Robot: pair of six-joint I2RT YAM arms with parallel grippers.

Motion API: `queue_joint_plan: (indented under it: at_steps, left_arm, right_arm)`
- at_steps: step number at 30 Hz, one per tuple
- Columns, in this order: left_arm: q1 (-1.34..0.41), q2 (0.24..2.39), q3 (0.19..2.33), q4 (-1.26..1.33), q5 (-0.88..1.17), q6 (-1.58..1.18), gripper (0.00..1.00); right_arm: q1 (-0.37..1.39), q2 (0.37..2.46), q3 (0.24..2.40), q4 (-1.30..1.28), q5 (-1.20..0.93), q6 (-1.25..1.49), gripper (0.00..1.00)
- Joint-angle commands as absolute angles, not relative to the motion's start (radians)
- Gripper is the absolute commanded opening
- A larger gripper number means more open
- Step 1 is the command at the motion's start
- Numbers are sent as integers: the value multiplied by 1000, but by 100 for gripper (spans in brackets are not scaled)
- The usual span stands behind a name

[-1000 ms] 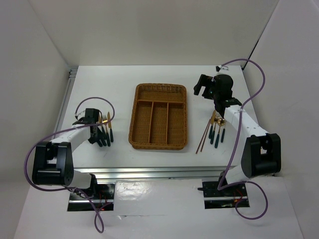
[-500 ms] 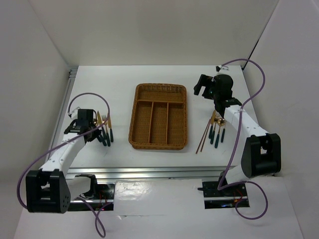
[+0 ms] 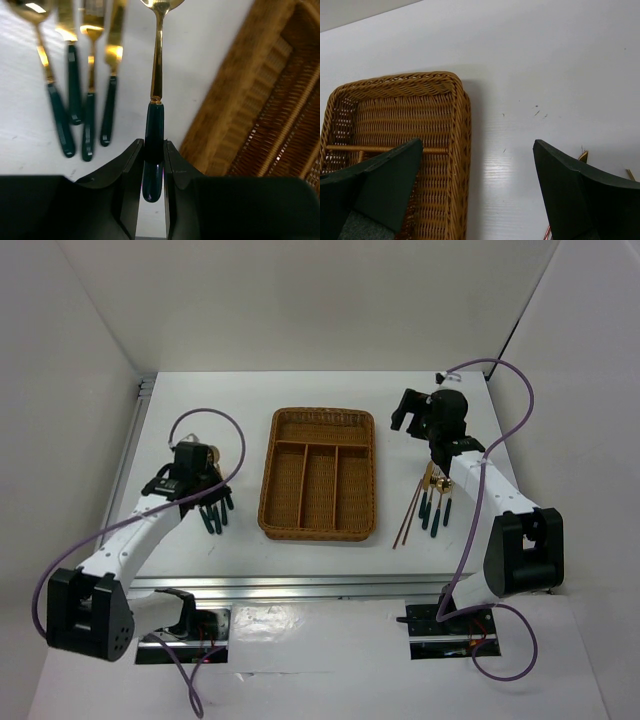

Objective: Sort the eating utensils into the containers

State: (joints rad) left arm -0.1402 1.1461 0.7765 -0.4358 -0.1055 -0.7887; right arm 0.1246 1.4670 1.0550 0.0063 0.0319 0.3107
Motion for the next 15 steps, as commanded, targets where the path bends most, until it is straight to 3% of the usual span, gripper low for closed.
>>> queue_joint_plan:
  at_steps: [1, 10, 15]
  left_arm:
    - [-219, 1210, 883, -348, -71, -769, 23]
    - [-447, 1463, 1066, -281, 3, -686, 24]
    - [-491, 1548, 1118, -281, -8, -676, 27]
  right_arm:
    - [126, 1451, 1075, 14, 66, 324, 100]
    - [126, 1451, 1057, -5, 106, 342, 100]
    - [126, 1451, 1048, -23, 126, 351, 100]
